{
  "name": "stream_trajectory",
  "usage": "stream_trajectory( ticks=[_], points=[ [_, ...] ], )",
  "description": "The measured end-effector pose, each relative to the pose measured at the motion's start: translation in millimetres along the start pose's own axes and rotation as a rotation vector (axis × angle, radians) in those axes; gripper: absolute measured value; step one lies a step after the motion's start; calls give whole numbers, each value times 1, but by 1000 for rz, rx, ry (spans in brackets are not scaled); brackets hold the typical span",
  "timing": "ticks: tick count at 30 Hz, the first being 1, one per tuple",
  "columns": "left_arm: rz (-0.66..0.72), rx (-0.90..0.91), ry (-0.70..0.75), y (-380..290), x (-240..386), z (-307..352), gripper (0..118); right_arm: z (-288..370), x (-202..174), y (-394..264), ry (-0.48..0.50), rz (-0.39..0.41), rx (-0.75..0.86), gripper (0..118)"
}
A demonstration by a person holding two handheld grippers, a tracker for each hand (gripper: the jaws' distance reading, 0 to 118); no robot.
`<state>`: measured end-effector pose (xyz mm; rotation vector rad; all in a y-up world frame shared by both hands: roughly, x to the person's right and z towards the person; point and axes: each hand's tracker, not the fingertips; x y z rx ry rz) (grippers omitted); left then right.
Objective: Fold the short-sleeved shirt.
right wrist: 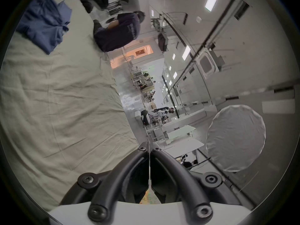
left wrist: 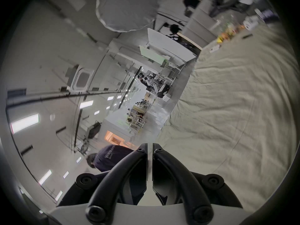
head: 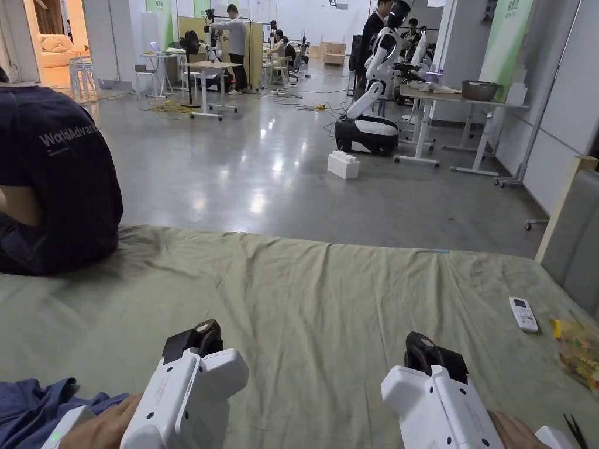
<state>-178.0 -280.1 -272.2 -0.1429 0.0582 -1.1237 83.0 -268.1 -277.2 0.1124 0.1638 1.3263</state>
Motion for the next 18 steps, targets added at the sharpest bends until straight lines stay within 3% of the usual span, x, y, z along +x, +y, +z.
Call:
stream_trajectory(
  ticks=[2, 4, 10, 12, 14, 18],
  points=[
    [72, 1, -7, -1, -7, -1, 6, 2, 7, 2, -20, -80, -26, 2],
    [257, -19, -10, -1, -17, -3, 6, -6, 16, -7, -19, -251, -55, 2],
    [1014, -76, -15, -16, -53, -6, 6, -15, 50, -31, -59, -1012, -187, 2],
    [1215, -65, 6, -26, -59, -5, 6, -18, 45, -46, -35, -1309, -287, 2],
    [1318, -50, 25, -30, -62, -1, 6, -20, 44, -53, -67, -1334, -279, 2],
    [1298, -37, 33, -30, -66, 3, 6, -9, 50, -40, -91, -1267, -255, 2]
  ],
)
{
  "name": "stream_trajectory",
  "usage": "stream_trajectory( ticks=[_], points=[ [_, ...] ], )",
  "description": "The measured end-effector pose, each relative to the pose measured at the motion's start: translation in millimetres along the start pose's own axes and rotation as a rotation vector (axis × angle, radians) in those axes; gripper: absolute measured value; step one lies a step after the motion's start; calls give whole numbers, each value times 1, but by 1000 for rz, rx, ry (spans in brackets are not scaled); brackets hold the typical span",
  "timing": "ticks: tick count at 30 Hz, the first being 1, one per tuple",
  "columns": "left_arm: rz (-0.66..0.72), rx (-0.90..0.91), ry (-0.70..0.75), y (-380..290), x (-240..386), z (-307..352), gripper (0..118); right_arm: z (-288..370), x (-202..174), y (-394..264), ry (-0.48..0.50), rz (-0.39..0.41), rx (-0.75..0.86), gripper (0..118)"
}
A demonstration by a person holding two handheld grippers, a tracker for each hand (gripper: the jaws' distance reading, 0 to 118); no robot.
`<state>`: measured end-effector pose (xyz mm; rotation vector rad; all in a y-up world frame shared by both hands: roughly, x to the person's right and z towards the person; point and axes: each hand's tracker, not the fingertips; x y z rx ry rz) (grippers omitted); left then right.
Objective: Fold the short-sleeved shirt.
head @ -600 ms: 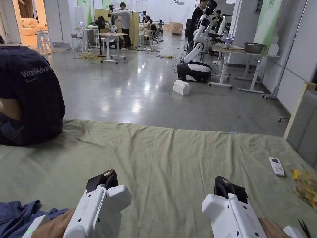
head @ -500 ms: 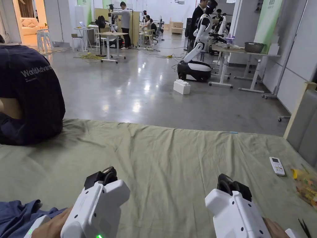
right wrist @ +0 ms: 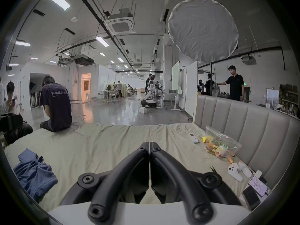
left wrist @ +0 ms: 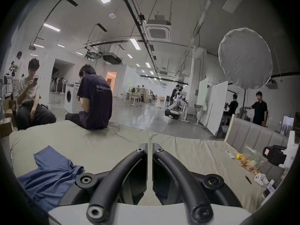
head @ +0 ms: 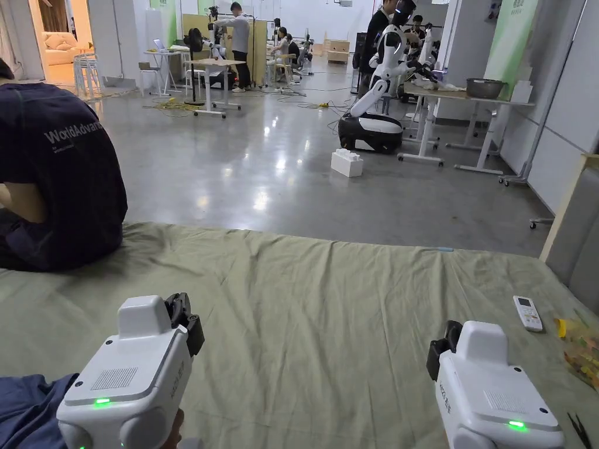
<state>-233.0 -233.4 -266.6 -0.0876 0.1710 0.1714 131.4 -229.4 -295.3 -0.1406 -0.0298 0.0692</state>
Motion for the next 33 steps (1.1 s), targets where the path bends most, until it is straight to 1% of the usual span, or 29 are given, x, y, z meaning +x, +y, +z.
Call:
stream_trajectory(
  ticks=[2, 5, 6, 9, 12, 16, 17, 19, 20, 23, 24, 26, 27, 28, 29, 33],
  points=[
    [-58, 0, -4, 2, 1, 0, 6, 4, -2, 2, -4, 25, 21, 2],
    [-120, -18, -10, 3, 4, 3, 6, 8, -4, 2, 0, 28, 24, 2],
    [-135, -33, -11, 3, 3, 3, 6, 8, -7, 2, 3, 51, 27, 2],
    [-155, -83, -7, 0, -8, 0, 6, 10, -13, 1, 21, 86, 39, 2],
    [-158, -151, 0, -2, -26, 2, 6, 9, -19, -1, 36, 99, 35, 2],
    [-149, -236, 17, -8, -63, 13, 6, 4, -26, -6, 60, 114, 20, 2],
    [-147, -261, 30, -11, -77, 15, 6, 2, -27, -9, 71, 108, 7, 2],
    [-144, -335, 46, -19, -105, 18, 6, 0, -30, -12, 78, 121, 3, 2],
    [-140, -367, 58, -31, -134, 9, 6, -2, -32, -15, 86, 121, -7, 2],
    [-135, -479, 102, -47, -179, 11, 6, -12, -36, -25, 105, 136, -28, 2],
    [-134, -532, 116, -51, -192, 12, 11, -14, -38, -28, 108, 138, -34, 2],
    [-102, -598, 170, -65, -222, 9, 53, -17, -41, -34, 116, 137, -46, 2],
    [-80, -638, 184, -73, -236, 7, 72, -19, -43, -38, 118, 135, -55, 2],
    [-69, -680, 193, -79, -244, 7, 88, -20, -45, -40, 120, 135, -61, 2],
    [-61, -724, 195, -87, -254, 5, 94, -22, -47, -43, 126, 135, -71, 2],
    [-54, -781, 231, -112, -271, 5, 95, -23, -56, -50, 130, 150, -88, 2]
  ],
)
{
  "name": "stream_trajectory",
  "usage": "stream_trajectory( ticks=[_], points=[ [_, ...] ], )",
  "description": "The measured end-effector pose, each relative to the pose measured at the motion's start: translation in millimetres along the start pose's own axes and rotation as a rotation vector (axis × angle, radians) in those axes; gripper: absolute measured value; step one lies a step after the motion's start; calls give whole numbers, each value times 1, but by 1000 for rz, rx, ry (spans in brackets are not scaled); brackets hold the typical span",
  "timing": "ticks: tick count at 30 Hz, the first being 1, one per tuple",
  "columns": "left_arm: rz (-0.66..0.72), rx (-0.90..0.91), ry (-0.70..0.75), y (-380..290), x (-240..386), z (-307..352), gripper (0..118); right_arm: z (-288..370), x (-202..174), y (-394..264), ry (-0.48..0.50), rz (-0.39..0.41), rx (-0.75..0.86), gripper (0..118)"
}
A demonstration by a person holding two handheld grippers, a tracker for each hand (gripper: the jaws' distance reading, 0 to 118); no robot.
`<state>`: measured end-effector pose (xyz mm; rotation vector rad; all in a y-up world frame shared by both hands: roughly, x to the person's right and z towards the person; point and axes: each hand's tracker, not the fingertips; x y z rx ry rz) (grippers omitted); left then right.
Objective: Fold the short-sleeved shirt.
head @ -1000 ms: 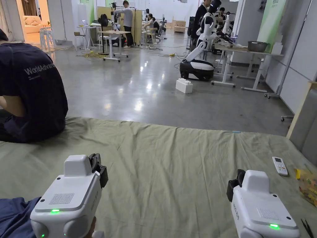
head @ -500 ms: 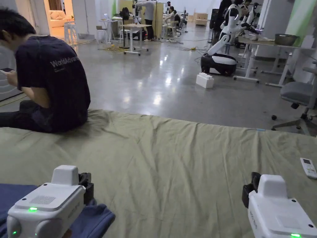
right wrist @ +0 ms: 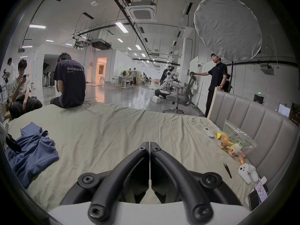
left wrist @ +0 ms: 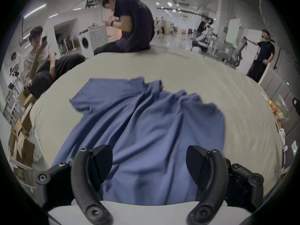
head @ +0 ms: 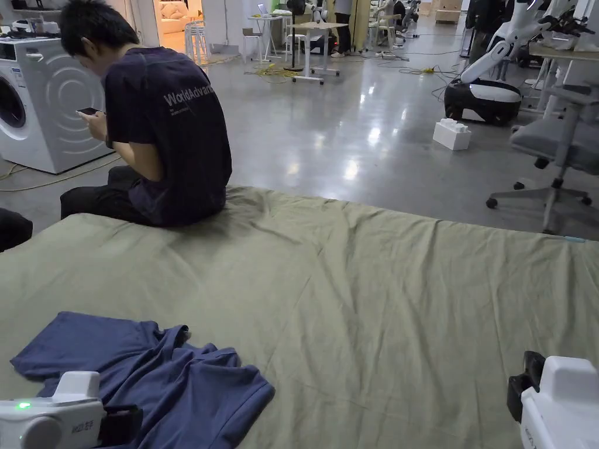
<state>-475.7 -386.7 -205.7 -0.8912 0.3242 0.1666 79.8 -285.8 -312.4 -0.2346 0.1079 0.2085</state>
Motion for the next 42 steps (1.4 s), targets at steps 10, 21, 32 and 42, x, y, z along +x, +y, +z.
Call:
stream_trajectory(
  ticks=[10, 21, 32, 42],
  points=[
    [-100, -111, 9, -27, 41, -37, 81, 0, -14, -5, 22, 36, -31, 2],
    [-178, -51, 51, -22, 63, -28, 6, 6, -21, -5, 32, 39, -41, 2],
    [-46, 205, 5, 20, 71, 31, 5, 11, -16, -3, 41, 41, -27, 2],
    [-84, 510, -137, 90, 106, 96, 4, 21, 2, 3, 14, 11, 7, 2]
  ],
)
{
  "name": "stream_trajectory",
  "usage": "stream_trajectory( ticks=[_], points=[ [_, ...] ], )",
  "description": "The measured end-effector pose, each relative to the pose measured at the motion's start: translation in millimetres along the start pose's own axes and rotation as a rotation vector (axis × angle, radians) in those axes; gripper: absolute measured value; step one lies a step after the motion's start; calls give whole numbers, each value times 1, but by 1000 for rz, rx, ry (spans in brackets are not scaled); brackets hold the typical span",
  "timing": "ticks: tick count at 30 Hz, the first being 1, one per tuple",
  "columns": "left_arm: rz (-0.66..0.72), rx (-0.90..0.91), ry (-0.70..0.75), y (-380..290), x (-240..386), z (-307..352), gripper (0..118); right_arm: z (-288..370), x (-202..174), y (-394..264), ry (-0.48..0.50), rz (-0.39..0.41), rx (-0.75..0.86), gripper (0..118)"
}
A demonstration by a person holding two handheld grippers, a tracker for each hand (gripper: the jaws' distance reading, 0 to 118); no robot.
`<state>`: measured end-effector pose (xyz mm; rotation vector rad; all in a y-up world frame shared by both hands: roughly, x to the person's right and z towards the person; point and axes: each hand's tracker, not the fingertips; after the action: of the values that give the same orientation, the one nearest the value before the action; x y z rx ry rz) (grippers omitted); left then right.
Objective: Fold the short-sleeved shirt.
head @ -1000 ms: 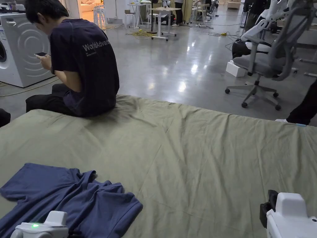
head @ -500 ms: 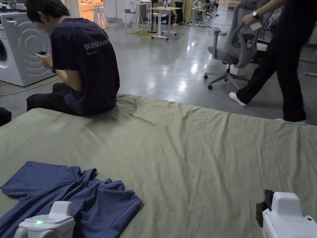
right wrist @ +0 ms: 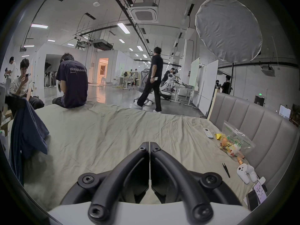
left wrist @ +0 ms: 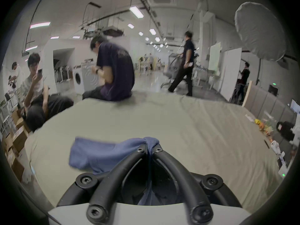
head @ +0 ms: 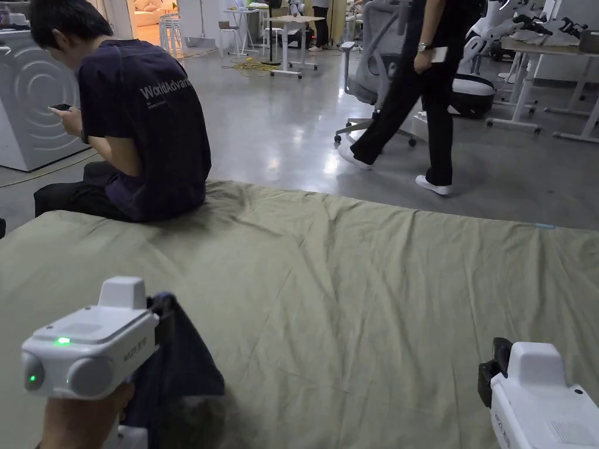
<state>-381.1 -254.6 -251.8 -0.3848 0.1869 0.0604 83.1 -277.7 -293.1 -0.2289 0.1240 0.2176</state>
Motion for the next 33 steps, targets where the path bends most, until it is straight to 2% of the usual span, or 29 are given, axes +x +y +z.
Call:
stream_trajectory(
  ticks=[7, 14, 18, 23, 28, 29, 30, 32, 33],
  points=[
    [-62, 169, -175, 73, 77, 25, 4, 15, 26, 7, -39, -32, 34, 2],
    [-132, 217, -410, 110, 196, 33, 4, 39, 65, 10, -102, -94, 66, 2],
    [-188, 187, -506, 100, 267, 30, 4, 53, 89, 9, -146, -99, 79, 2],
    [-230, 44, -620, 54, 332, 16, 4, 70, 117, 4, -205, -142, 79, 2],
    [-165, -160, -718, -19, 379, 5, 5, 78, 134, -4, -243, -151, 62, 2],
    [-167, -189, -735, -36, 386, 7, 7, 79, 136, -7, -248, -154, 55, 2],
    [-171, -230, -763, -51, 390, 6, 15, 79, 137, -9, -251, -153, 48, 2],
    [-176, -291, -781, -76, 396, 7, 38, 80, 139, -13, -254, -155, 33, 2],
    [-176, -317, -788, -89, 398, 9, 54, 81, 139, -15, -255, -153, 27, 2]
  ],
)
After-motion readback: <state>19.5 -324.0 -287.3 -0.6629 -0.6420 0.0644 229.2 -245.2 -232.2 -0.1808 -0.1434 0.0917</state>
